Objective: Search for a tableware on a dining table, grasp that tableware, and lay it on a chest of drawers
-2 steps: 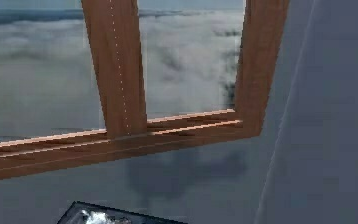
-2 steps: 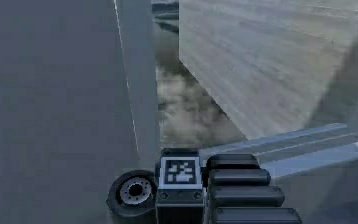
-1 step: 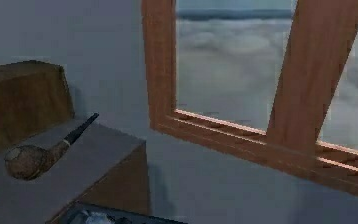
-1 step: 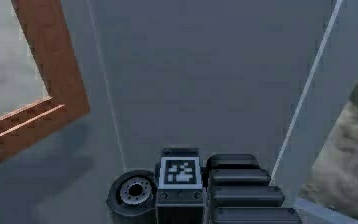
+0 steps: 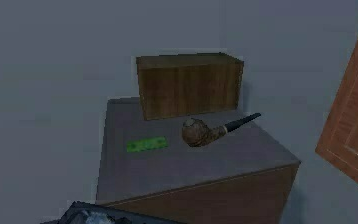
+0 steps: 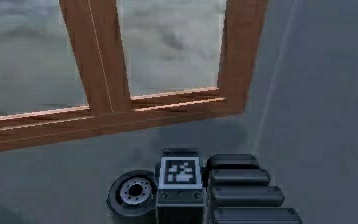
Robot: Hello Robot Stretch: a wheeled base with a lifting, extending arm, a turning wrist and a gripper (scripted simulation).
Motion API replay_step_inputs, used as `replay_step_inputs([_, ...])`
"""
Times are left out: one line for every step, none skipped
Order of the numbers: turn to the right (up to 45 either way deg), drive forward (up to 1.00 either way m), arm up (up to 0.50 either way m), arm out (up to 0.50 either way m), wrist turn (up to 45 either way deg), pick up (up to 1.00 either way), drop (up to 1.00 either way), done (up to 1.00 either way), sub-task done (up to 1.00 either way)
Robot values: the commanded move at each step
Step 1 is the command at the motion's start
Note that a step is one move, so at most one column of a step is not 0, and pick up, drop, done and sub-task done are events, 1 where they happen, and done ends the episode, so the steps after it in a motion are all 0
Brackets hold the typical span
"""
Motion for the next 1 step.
replay_step_inputs([-12.0, 0.0, 0.0, 0.0, 0.0, 0.0, 0.0, 0.0, 0.0])
